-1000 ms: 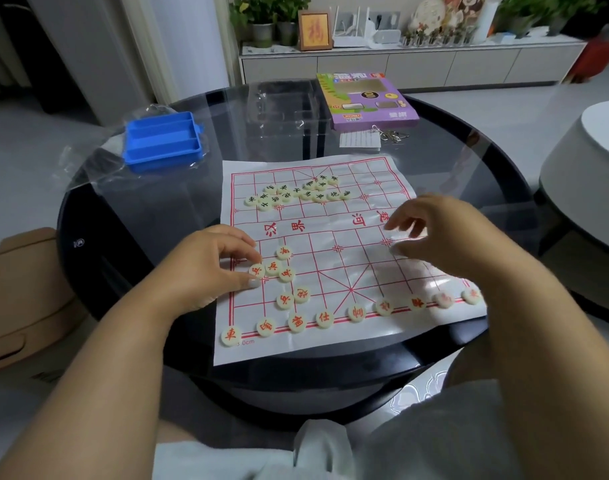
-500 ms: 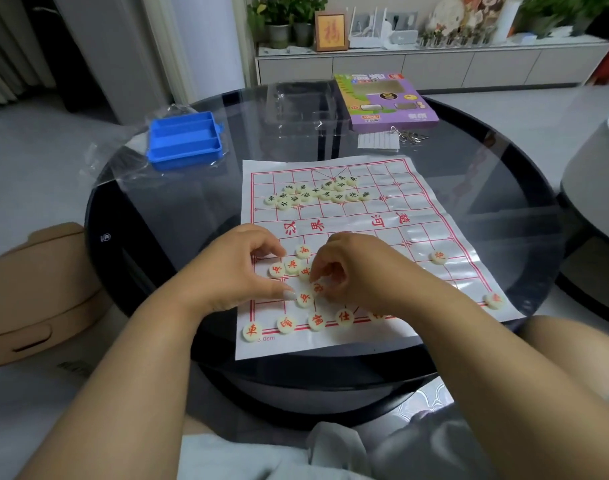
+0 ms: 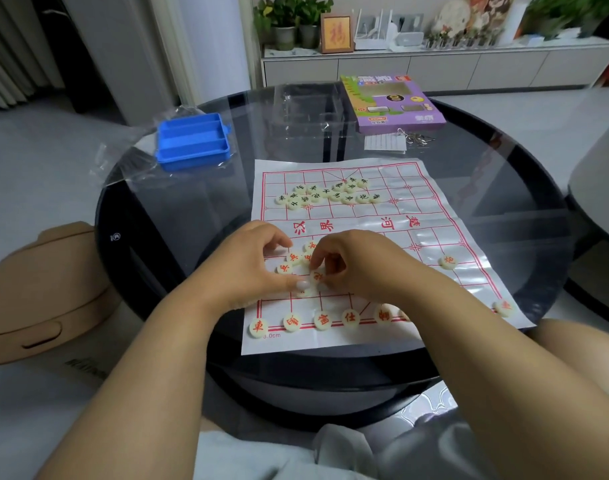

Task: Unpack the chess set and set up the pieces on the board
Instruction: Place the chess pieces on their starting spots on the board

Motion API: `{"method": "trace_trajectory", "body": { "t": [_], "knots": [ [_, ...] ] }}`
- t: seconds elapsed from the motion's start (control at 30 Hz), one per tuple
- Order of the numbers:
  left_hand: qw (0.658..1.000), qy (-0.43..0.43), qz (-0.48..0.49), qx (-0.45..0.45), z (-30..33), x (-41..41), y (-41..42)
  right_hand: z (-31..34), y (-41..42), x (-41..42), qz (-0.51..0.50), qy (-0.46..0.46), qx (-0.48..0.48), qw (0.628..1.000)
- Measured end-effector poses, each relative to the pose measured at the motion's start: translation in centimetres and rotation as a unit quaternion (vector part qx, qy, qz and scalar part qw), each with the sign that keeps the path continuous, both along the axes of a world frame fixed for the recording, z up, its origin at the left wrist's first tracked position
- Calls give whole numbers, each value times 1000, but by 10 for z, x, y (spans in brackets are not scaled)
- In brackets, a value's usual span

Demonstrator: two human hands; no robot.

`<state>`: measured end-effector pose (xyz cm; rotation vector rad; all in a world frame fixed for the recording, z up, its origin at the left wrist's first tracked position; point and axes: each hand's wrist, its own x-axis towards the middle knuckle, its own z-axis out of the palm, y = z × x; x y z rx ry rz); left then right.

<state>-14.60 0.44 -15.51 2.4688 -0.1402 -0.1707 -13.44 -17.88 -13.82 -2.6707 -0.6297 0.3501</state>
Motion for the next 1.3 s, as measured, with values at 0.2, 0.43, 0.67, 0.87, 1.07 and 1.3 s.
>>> {"method": "trace_trajectory", "body": {
  "t": [0.2, 0.43, 0.67, 0.87, 1.07, 1.3],
  "knots": [
    [1000, -2, 5, 17, -1, -1, 1, -1, 0, -1, -7, 4, -2, 1000],
    [999, -13, 39, -10, -5, 4, 8, -3, 12, 2, -11, -14, -9, 1000],
    [991, 44, 45, -122, -4, 3, 19, -8, 26, 4, -2, -28, 10, 1000],
    [994, 8, 43, -100, -6, 3, 19, -10, 28, 2, 4, -44, 19, 999],
    [996, -22, 42, -75, -2, 2, 20, -10, 27, 1, 3, -42, 38, 998],
    [997, -40, 59, -13, 1, 1, 27, -7, 22, 0, 15, -24, 60, 998]
  ]
}}
